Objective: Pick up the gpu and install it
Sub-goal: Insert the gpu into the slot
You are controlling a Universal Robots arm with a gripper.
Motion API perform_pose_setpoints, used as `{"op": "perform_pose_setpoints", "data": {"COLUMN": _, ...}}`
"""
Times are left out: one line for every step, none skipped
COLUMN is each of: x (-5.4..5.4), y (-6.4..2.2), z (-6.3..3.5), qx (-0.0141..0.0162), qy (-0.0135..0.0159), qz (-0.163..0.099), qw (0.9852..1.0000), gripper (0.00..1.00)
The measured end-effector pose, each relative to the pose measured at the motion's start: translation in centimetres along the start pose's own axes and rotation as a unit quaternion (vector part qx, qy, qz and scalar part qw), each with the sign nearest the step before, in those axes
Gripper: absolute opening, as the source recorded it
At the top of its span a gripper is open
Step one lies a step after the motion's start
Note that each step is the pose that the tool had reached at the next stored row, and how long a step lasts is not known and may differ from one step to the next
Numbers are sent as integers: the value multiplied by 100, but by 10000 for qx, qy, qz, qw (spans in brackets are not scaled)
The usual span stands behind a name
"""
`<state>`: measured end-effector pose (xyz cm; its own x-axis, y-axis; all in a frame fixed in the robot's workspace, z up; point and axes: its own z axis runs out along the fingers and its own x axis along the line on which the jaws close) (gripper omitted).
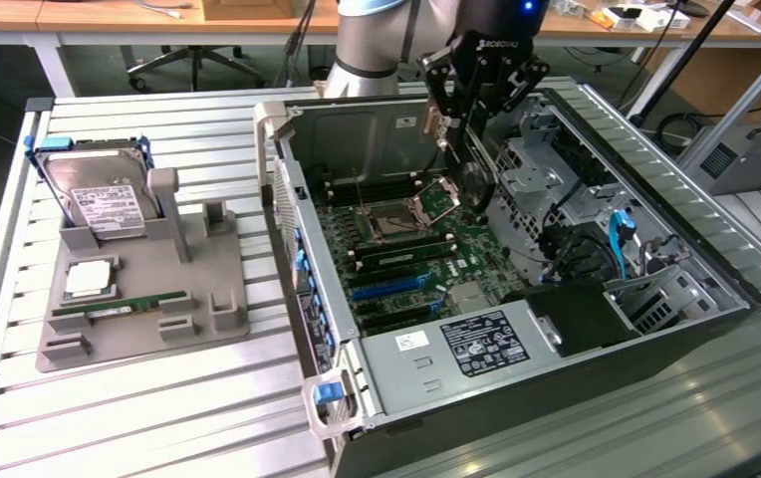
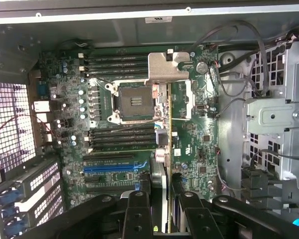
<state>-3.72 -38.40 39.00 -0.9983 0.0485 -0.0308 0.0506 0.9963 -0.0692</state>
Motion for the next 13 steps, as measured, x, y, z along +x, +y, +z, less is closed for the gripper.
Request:
{"op": "perform_pose_setpoints", "data": {"x": 0, "y": 0, "z": 0, "qx": -1, "qy": -1, "qz": -20, "qw": 10000, "gripper": 27}}
{"op": "perform_pose_setpoints", "data": {"x": 0, "y": 0, "z": 0, "qx": -2, "qy": -3, "qz": -38, "qw": 10000, "gripper": 27}}
{"op": "perform_pose_setpoints", "data": {"x": 0, "y": 0, "z": 0, "qx": -2, "qy": -3, "qz": -51, "qw": 10000, "gripper": 27}}
{"op": "perform_pose_setpoints", "data": {"x": 0, "y": 0, "z": 0, "qx": -2, "qy": -4, "qz": -61, "qw": 10000, "gripper": 27}}
{"op": "perform_pose_setpoints", "data": {"x": 0, "y": 0, "z": 0, "qx": -2, "qy": -5, "qz": -74, "qw": 10000, "gripper": 27}}
{"op": "perform_pose_setpoints", "data": {"x": 0, "y": 0, "z": 0, "qx": -3, "qy": -6, "qz": -92, "qw": 10000, "gripper": 27}}
{"op": "perform_pose_setpoints", "data": {"x": 0, "y": 0, "z": 0, "qx": -4, "qy": -7, "qz": -104, "qw": 9999, "gripper": 27}}
{"op": "perform_pose_setpoints", "data": {"x": 0, "y": 0, "z": 0, "qx": -4, "qy": -8, "qz": -120, "qw": 9999, "gripper": 27}}
{"op": "perform_pose_setpoints", "data": {"x": 0, "y": 0, "z": 0, "qx": -5, "qy": -10, "qz": -140, "qw": 9999, "gripper": 27}}
{"op": "perform_pose_setpoints", "data": {"x": 0, "y": 0, "z": 0, "qx": -5, "qy": -11, "qz": -161, "qw": 9999, "gripper": 27}}
{"op": "perform_pose_setpoints", "data": {"x": 0, "y": 0, "z": 0, "qx": -6, "qy": -13, "qz": -184, "qw": 9998, "gripper": 27}}
{"op": "perform_pose_setpoints", "data": {"x": 0, "y": 0, "z": 0, "qx": -6, "qy": -15, "qz": -212, "qw": 9998, "gripper": 27}}
{"op": "perform_pose_setpoints", "data": {"x": 0, "y": 0, "z": 0, "qx": -7, "qy": -16, "qz": -227, "qw": 9997, "gripper": 27}}
